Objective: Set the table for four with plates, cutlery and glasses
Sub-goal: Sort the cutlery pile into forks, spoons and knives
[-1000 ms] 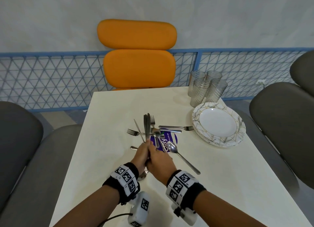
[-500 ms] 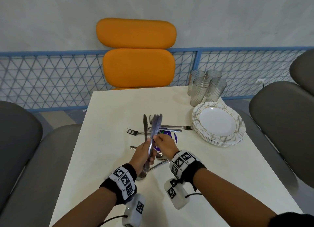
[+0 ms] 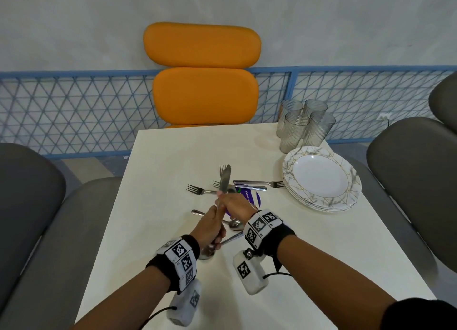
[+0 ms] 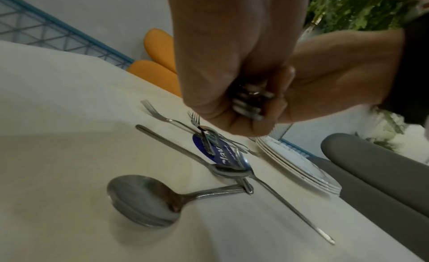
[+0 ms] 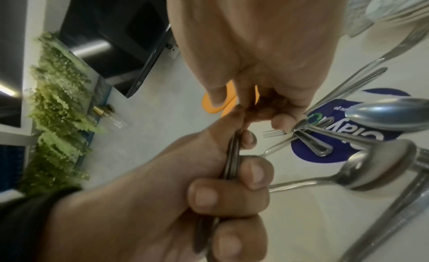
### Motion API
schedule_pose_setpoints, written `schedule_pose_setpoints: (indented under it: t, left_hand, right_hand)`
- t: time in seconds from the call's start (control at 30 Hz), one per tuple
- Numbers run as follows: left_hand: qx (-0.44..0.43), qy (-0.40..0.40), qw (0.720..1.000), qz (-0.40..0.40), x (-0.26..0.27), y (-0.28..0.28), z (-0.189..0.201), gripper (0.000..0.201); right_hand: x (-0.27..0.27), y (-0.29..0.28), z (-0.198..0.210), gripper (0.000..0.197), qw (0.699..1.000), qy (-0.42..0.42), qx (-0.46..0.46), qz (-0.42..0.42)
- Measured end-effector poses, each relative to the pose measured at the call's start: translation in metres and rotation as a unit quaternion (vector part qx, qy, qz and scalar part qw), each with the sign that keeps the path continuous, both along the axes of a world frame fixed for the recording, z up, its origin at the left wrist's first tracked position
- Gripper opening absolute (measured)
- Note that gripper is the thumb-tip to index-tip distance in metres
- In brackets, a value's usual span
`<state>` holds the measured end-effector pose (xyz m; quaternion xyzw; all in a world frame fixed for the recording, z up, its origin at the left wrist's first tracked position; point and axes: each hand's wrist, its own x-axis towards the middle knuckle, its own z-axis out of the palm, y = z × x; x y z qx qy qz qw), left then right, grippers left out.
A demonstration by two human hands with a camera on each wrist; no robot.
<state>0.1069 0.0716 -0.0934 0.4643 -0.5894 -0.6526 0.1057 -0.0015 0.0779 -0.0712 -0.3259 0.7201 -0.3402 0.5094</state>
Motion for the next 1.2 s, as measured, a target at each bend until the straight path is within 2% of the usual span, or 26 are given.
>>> schedule_pose_setpoints:
  t: [0.07, 0.13, 0.23, 0.33, 0.37, 0.43, 0.5, 0.6, 0.7, 0.83, 0.9, 1.0, 1.03, 1.1, 1.13, 1.2]
  left_hand:
    - [-0.005, 0.007, 1.0, -0.003, -0.004, 0.002, 0.0, 0.034]
    - [0.013, 0.042, 0.999, -0.009, -0.005, 0.003, 0.002, 0.024]
    - [0.039, 0.081, 0.996, 0.004, -0.002, -0.001, 0.0, 0.023]
    - [0.035, 0.064, 0.997, 0.023, -0.001, -0.004, -0.002, 0.026]
    - [0.031, 0.063, 0.997, 0.023, -0.001, -0.003, -0.002, 0.027]
    - [0.025, 0.065, 0.997, 0.021, -0.001, -0.001, -0.002, 0.026]
    - [0.024, 0.069, 0.997, 0.019, 0.0, 0.002, -0.001, 0.026]
    - [0.024, 0.08, 0.996, 0.013, 0.001, 0.004, 0.002, 0.025]
    - [0.022, 0.082, 0.996, 0.003, 0.001, 0.003, 0.002, 0.025]
    - [0.023, 0.078, 0.997, -0.002, -0.001, 0.002, 0.003, 0.028]
    - [0.031, 0.078, 0.996, 0.014, -0.004, 0.002, 0.006, 0.029]
    - [0.029, 0.088, 0.995, 0.035, -0.012, -0.002, 0.007, 0.032]
    - [0.029, 0.096, 0.994, 0.046, -0.015, -0.003, 0.009, 0.032]
    - [0.032, 0.127, 0.988, 0.075, -0.022, -0.006, 0.011, 0.032]
    - [0.032, 0.145, 0.985, 0.092, -0.025, -0.008, 0.012, 0.031]
    - [0.034, 0.168, 0.976, 0.134, -0.03, -0.013, 0.013, 0.031]
  right_hand:
    - [-0.002, 0.001, -0.002, 0.026, 0.999, 0.036, -0.03, 0.019]
    - [-0.005, 0.002, 0.0, 0.026, 0.997, 0.034, -0.062, 0.012]
    - [-0.01, 0.003, 0.005, 0.023, 0.995, 0.006, -0.1, 0.023]
    - [-0.013, 0.002, 0.013, 0.016, 0.992, 0.043, -0.115, 0.025]
    - [-0.014, 0.001, 0.015, 0.02, 0.99, 0.055, -0.129, 0.003]
    - [-0.019, -0.004, 0.02, 0.047, 0.982, 0.074, -0.168, -0.046]
    - [-0.025, -0.01, 0.024, 0.068, 0.972, 0.127, -0.188, -0.053]
    - [-0.033, -0.018, 0.023, 0.07, 0.956, 0.224, -0.189, -0.026]
    - [-0.039, -0.021, 0.021, 0.058, 0.953, 0.253, -0.169, 0.006]
    - [-0.035, -0.018, 0.026, 0.037, 0.958, 0.219, -0.186, 0.017]
    - [-0.03, -0.018, 0.027, 0.043, 0.964, 0.201, -0.177, 0.01]
    - [-0.025, -0.017, 0.027, 0.063, 0.98, 0.132, -0.141, -0.052]
    - [-0.023, -0.014, 0.026, 0.064, 0.983, 0.109, -0.131, -0.07]
    - [-0.017, 0.0, 0.024, 0.052, 0.987, 0.056, -0.117, -0.09]
    - [-0.013, 0.011, 0.02, 0.046, 0.99, 0.026, -0.108, -0.083]
    - [-0.006, 0.035, 0.009, 0.047, 0.996, -0.011, -0.081, -0.024]
